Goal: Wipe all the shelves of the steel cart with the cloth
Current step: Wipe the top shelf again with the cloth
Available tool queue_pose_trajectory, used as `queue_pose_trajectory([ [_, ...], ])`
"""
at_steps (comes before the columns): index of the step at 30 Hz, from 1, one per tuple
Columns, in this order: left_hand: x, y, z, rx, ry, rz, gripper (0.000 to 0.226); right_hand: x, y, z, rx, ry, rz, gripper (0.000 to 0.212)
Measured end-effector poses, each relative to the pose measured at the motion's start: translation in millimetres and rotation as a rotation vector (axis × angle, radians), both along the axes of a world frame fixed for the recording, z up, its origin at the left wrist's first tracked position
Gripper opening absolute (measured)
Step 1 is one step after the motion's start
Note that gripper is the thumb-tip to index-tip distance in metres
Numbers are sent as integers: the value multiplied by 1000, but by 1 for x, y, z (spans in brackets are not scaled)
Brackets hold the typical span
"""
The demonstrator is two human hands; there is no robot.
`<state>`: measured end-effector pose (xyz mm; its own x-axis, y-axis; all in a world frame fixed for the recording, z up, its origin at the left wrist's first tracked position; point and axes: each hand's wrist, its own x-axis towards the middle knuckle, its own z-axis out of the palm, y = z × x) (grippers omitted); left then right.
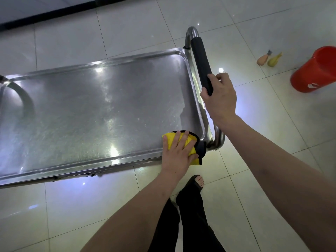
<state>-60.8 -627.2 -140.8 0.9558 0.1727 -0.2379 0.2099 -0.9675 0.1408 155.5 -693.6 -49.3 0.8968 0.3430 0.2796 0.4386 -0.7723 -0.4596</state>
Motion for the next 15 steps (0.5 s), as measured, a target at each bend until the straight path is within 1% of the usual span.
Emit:
queue_pose_trajectory([
  [3, -18, 19, -2, 18, -8, 34, 52, -1, 0, 0, -1, -12, 2, 41],
  [15, -98, 104, -2, 94, 30, 191, 57, -4, -1, 2, -19, -13, -4, 40],
])
